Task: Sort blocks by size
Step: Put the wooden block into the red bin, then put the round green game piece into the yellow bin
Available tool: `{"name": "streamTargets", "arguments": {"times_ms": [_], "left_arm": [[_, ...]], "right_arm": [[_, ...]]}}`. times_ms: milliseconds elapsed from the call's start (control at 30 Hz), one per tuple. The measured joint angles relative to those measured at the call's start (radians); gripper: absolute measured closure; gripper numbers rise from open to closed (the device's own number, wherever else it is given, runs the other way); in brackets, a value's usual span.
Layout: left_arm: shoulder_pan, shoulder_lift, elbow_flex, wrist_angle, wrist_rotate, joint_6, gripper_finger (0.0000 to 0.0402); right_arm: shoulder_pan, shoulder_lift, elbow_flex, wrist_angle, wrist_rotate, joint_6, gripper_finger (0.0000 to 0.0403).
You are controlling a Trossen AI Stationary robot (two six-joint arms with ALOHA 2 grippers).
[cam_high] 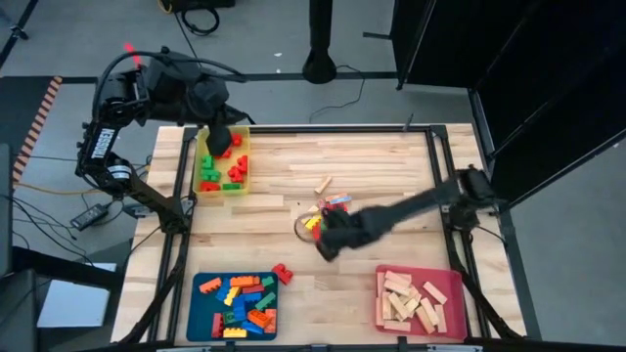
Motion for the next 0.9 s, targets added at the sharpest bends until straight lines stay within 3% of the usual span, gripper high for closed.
{"name": "streamTargets", "arguments": {"times_ms": [233,600,900], "left_arm": [[0.000,-0.002,0.000,-0.044,0.033,0.055,0.0399],[0.000,-0.020,0.000,-0.044,0.051,0.059,0.0399],[0.000,-0.021,0.000,-0.035,0.051,0.060,0.0399]], "right_arm": [[-0.157,0.058,0.000,-0.015,-0.064,0.031,0.0109],[-0.133,0.060,-0.068,-0.027,-0.074,-0.009,0.0118],[-0.176,0.060,-0.194,0.184,-0.133,-0.009,0.0134]]}}
